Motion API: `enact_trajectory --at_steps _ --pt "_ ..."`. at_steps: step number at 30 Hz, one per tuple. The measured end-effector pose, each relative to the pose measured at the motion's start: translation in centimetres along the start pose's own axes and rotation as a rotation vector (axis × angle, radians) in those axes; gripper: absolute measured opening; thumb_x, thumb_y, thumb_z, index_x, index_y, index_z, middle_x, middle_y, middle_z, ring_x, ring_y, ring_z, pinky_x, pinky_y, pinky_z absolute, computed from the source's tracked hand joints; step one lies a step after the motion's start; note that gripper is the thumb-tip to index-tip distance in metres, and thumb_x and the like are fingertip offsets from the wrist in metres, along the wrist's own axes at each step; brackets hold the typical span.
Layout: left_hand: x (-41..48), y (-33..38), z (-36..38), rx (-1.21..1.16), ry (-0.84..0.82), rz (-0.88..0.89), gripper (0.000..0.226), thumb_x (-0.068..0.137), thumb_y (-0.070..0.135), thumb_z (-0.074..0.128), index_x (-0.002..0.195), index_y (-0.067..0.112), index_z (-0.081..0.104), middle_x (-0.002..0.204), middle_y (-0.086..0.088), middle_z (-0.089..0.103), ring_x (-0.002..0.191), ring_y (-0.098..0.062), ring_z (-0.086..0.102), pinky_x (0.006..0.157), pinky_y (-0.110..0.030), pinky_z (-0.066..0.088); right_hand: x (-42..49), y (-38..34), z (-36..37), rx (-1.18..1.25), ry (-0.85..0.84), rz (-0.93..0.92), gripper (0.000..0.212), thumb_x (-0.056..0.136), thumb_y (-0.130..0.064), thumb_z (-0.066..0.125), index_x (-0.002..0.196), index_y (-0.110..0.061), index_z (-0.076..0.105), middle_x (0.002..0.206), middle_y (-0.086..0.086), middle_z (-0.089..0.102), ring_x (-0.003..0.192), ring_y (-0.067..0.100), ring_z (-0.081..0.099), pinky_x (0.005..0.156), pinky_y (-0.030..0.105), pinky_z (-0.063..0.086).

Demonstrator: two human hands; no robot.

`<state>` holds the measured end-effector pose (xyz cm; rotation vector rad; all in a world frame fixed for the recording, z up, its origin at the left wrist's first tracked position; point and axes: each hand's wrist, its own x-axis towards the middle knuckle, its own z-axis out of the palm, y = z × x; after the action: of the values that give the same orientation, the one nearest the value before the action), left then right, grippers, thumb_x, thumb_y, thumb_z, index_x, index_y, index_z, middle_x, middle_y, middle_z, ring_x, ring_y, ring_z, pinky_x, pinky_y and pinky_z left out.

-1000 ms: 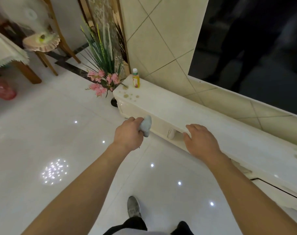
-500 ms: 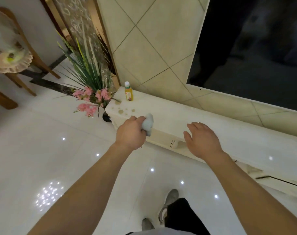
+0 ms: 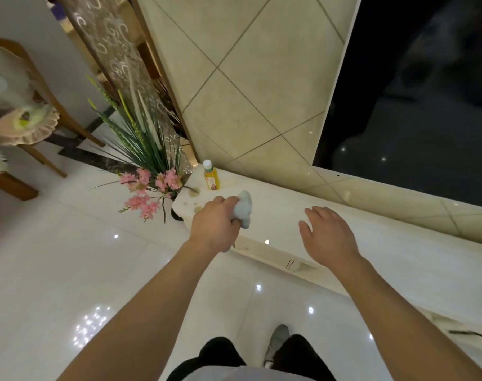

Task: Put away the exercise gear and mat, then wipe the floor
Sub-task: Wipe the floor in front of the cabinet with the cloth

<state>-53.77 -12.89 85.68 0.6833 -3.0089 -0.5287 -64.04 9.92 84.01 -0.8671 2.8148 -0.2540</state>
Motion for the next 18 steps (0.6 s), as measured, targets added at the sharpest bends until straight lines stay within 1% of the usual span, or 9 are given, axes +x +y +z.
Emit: enact_trajectory --at_steps 4,9,13,18 --pt "3.4 -0.6 0.8 0.008 -0.046 -0.005 0.036 0.085 0.027 0.055 0.121 0.026 0.054 0.101 -0.001 0.053 0.094 -0.025 0.055 0.066 -0.035 0.043 3.0 0.9 0.7 0.019 -0.053 0.030 0.050 0.102 -0.037 0.033 0.144 -0.012 0.042 0.147 0.006 0.045 0.136 0.024 0.037 0.114 0.034 0.024" --pt "8.2 -2.5 3.6 -0.006 -0.141 0.002 0.040 0.086 0.026 0.056 0.126 0.025 0.055 0.103 -0.002 0.054 0.095 -0.024 0.055 0.069 -0.036 0.048 6.8 1.7 2.9 0.021 -0.135 0.084 0.050 0.102 -0.037 0.033 0.144 -0.011 0.042 0.147 0.007 0.045 0.135 0.024 0.038 0.113 0.035 0.028" --pt "12.7 -4.8 7.1 -0.004 -0.230 0.006 0.036 0.086 0.026 0.057 0.122 0.025 0.056 0.103 -0.002 0.054 0.095 -0.024 0.056 0.073 -0.039 0.052 10.3 1.6 5.6 0.007 -0.198 0.148 0.050 0.101 -0.038 0.034 0.143 -0.013 0.043 0.145 0.005 0.046 0.134 0.023 0.040 0.110 0.033 0.031" --pt "17.9 -7.7 11.1 -0.009 -0.323 0.022 0.033 0.085 0.026 0.058 0.118 0.023 0.058 0.100 -0.001 0.054 0.089 -0.023 0.058 0.076 -0.043 0.055 14.5 1.2 9.3 0.010 -0.278 0.204 0.050 0.102 -0.039 0.032 0.143 -0.014 0.042 0.147 0.004 0.045 0.135 0.022 0.038 0.111 0.032 0.029"
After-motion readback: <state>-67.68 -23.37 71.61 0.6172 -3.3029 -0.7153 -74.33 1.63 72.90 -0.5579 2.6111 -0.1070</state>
